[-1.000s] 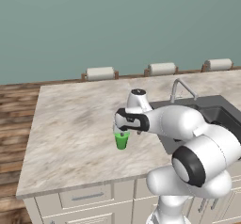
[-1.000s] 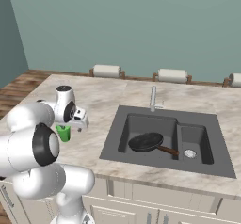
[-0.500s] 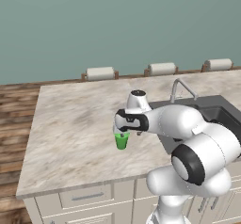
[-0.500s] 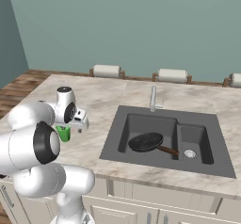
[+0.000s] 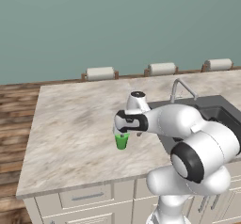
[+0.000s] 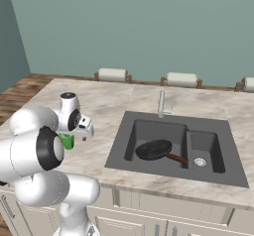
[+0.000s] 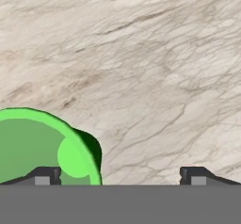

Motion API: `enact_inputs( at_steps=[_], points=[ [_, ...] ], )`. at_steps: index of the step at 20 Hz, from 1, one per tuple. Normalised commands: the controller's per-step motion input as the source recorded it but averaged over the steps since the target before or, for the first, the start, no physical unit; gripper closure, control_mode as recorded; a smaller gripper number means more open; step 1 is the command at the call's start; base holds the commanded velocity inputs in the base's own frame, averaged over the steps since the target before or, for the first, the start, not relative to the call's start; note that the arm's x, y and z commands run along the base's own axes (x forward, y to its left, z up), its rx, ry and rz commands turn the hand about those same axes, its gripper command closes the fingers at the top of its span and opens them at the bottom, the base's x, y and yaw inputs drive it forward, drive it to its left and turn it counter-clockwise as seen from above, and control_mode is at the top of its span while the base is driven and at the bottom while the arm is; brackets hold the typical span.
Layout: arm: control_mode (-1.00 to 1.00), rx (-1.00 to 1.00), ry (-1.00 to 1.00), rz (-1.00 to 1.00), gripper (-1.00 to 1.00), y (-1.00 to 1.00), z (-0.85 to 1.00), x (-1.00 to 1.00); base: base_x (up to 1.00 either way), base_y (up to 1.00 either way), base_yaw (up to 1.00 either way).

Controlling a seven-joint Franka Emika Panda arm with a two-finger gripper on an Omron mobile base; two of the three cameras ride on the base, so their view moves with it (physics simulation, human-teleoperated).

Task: Place the pan in the left basin and the cup in the right basin of the sink.

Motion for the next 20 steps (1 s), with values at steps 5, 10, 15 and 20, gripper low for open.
enact_inputs(
  at_steps=[5,10,15,20],
  points=[
    [-1.00,0.00,0.00,0.00,1.00,0.01,-0.03,0.00,0.00,0.00,0.00],
    [-1.00,0.00,0.00,0.00,1.00,0.00,0.00,0.00,0.00,0.00,0.00],
    [-1.00,0.00,0.00,0.00,1.00,0.00,0.00,0.00,0.00,0.00,0.00],
    [-1.00,0.00,0.00,0.00,1.00,0.00,0.00,0.00,0.00,0.00,0.00]
  ],
)
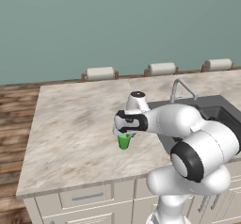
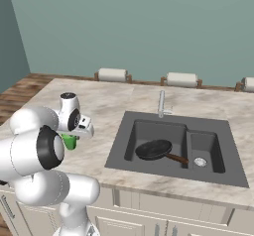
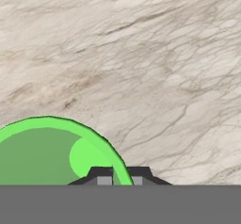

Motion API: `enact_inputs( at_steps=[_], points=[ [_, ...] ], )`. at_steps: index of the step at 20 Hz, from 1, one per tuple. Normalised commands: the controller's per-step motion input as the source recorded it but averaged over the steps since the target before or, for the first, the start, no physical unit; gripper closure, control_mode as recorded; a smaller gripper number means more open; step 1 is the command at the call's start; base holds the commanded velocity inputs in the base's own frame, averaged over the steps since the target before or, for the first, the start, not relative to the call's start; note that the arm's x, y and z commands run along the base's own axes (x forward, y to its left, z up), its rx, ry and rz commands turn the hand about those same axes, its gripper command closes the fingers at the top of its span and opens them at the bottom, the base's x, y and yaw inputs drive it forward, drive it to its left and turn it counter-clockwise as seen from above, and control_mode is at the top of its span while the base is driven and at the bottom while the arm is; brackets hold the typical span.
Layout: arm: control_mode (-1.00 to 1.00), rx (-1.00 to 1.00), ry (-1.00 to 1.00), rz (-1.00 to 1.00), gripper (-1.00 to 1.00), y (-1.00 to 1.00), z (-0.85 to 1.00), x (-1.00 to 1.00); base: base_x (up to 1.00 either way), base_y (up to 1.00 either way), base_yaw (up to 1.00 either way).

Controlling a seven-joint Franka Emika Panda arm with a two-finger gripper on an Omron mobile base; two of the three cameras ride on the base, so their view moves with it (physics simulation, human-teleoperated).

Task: Place the pan in the left basin and the cup in the right basin of the sink.

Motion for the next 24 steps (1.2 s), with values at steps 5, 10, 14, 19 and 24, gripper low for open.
enact_inputs(
  at_steps=[5,10,14,19,24],
  points=[
    [-1.00,0.00,0.00,0.00,1.00,0.00,0.06,0.00,0.00,0.00,0.00],
    [-1.00,0.00,0.00,0.00,1.00,0.00,0.39,0.00,0.00,0.00,0.00],
    [-1.00,0.00,0.00,0.00,1.00,0.00,0.45,0.00,0.00,0.00,0.00],
    [-1.00,0.00,0.00,0.00,1.00,0.00,0.38,0.00,0.00,0.00,0.00],
    [-1.00,0.00,0.00,0.00,1.00,-0.01,0.33,-0.07,0.00,0.00,0.00]
  ],
)
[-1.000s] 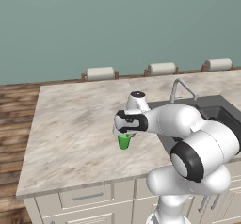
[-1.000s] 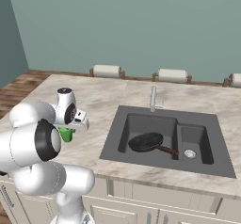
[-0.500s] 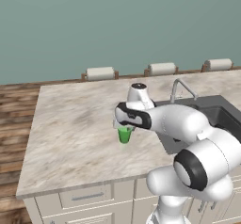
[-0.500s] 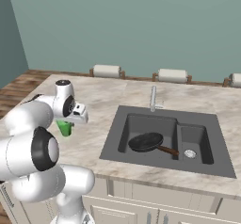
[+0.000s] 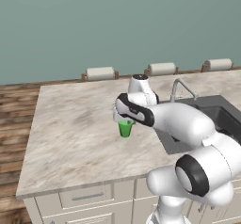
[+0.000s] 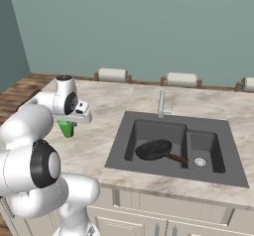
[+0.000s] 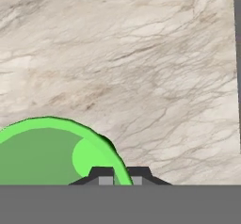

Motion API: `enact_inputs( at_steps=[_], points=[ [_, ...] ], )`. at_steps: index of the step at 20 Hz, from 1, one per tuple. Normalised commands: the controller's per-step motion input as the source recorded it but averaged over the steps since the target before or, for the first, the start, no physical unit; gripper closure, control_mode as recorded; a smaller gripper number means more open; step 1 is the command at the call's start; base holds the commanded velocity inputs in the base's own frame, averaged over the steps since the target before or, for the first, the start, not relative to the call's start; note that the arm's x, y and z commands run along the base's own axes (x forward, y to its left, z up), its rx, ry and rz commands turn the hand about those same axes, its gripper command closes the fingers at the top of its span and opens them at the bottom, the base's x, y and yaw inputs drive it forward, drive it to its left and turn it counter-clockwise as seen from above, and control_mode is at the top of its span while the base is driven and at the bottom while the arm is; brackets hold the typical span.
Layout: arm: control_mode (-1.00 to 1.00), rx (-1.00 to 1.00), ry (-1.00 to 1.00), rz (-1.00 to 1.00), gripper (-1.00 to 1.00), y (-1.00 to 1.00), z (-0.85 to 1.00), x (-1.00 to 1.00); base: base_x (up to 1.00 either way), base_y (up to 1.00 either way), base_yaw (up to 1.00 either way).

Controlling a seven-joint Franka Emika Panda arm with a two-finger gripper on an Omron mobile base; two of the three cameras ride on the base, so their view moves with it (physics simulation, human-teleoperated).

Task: Place the pan in the left basin and the cup in the right basin of the sink.

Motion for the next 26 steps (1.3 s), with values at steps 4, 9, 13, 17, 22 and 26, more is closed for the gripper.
enact_inputs(
  at_steps=[4,9,13,17,22,26],
  points=[
    [-1.00,0.00,0.00,0.00,1.00,-0.09,0.24,-0.17,0.00,0.00,0.00],
    [-1.00,0.00,0.00,0.00,1.00,-0.19,0.20,-0.32,0.00,0.00,0.00],
    [-1.00,0.00,0.00,0.00,1.00,-0.24,0.28,-0.47,0.00,0.00,0.00],
    [-1.00,0.00,0.00,0.00,1.00,-0.23,0.33,-0.41,0.00,0.00,0.00],
    [-1.00,0.00,0.00,0.00,1.00,-0.25,0.31,-0.40,0.00,0.00,0.00],
    [-1.00,0.00,0.00,0.00,1.00,-0.27,0.21,-0.45,0.00,0.00,0.00]
  ],
)
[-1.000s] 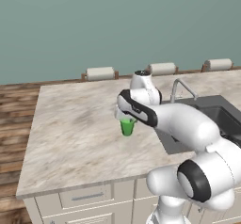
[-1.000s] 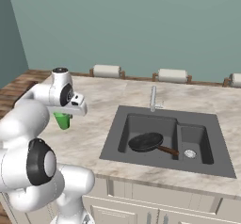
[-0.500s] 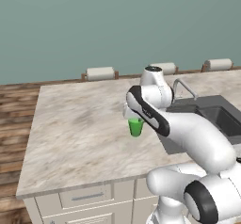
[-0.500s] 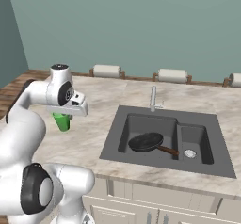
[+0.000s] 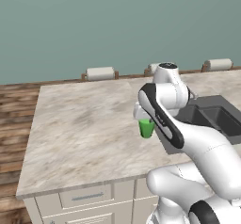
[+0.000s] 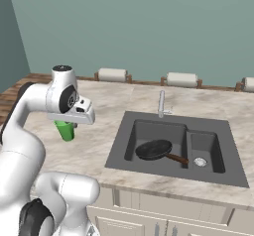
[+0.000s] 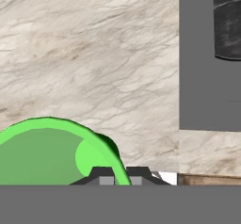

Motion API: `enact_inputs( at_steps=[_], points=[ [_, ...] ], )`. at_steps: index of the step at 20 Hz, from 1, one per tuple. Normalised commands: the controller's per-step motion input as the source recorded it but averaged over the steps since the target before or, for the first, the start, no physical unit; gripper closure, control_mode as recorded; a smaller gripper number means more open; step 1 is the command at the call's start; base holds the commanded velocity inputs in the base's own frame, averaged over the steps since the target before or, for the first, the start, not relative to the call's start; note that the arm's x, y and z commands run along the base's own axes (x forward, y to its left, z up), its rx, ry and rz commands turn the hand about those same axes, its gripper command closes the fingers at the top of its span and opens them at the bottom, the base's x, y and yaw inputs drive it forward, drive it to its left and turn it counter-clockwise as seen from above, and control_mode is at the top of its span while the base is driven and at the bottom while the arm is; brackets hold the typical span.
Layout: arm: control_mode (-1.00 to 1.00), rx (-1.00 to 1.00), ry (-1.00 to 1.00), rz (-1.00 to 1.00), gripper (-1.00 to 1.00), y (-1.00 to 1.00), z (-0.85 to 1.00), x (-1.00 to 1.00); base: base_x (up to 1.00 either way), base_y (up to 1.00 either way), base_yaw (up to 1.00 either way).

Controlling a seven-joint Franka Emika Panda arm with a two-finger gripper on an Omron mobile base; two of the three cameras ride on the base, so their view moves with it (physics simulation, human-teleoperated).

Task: Place the pan in the left basin and the cup in the right basin of the sink.

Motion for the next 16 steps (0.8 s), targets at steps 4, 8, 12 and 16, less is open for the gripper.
enact_inputs(
  at_steps=[4,8,12,16],
  points=[
    [-1.00,0.00,0.00,0.00,1.00,-0.27,0.16,-0.40,0.00,0.00,0.00],
    [-1.00,0.00,0.00,0.00,1.00,-0.27,0.14,-0.31,0.00,0.00,0.00],
    [-1.00,0.00,0.00,0.00,1.00,-0.24,0.11,-0.25,0.00,0.00,0.00],
    [1.00,0.00,0.00,0.00,1.00,-0.11,0.02,-0.06,-0.04,-0.13,0.00]
  ],
)
